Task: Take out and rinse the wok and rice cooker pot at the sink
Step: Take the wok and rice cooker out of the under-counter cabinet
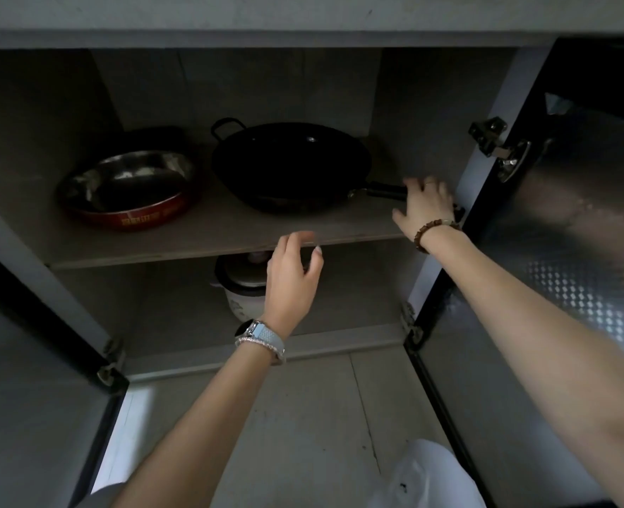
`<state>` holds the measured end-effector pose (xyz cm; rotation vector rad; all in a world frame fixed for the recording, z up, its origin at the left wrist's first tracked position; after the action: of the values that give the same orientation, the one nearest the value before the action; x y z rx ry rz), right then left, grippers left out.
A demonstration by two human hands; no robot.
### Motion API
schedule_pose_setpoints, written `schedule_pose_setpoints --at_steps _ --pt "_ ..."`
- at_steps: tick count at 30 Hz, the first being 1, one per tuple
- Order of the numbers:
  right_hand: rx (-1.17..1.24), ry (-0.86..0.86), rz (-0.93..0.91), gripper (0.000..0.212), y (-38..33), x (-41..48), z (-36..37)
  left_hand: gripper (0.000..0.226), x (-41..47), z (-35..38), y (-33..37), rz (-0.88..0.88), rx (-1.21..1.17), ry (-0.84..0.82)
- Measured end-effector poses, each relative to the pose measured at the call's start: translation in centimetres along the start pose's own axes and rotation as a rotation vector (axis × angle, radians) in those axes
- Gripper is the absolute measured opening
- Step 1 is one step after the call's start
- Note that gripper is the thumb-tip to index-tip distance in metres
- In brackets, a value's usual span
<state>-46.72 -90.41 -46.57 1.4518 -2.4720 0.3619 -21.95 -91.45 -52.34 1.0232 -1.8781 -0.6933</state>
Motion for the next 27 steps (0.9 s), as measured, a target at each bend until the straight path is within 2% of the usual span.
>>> schedule_pose_setpoints --at_steps 5,8,11,13,16,19,22,27 --pt "0.035 0.004 -0.081 0.064 -2.3 -2.3 -0.2 0.029 1.9 2.2 2.1 -0.07 -0.202 -0.063" --pt "0.046 0.002 -0.096 0.06 -3.6 -3.8 -0.5 0.028 3.6 4.3 2.8 -0.317 -0.457 -0.138" --pt "0.148 -0.086 -0.024 0.058 -4.0 -4.4 -0.7 0.032 5.0 6.7 3.2 -0.62 -0.765 -0.227" --pt "0.312 -0.19 0.078 0.049 -4.2 -4.6 -0.7 0.041 5.9 7.9 3.2 -0.738 -0.913 -0.289" --pt "0.724 -0.415 0.317 0.028 -4.6 -4.8 -0.6 0.044 6.8 9.0 3.1 -0.898 -1.065 -0.31" --pt "1.012 -0.644 0.478 0.012 -5.3 -4.5 -1.3 0.049 7.7 9.3 3.1 -0.957 -1.125 -0.328" --pt "1.068 -0.761 0.508 0.006 -5.8 -4.1 -1.7 0.046 8.1 8.8 3.4 -0.948 -1.157 -0.408" --pt "1.049 -0.649 0.478 0.011 -6.6 -4.5 -0.4 0.035 8.0 7.8 3.6 -0.958 -1.129 -0.421"
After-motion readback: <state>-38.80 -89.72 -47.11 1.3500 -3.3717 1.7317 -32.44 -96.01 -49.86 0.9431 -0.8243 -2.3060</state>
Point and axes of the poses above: each hand's wrist, its own x-axis towards the middle knuckle, its own z-axis out of the palm, y = z × x, the point moved 2 cm from there along x, towards the middle knuckle, and after that the axes turned 2 degrees about y, right-handed, at the moved point
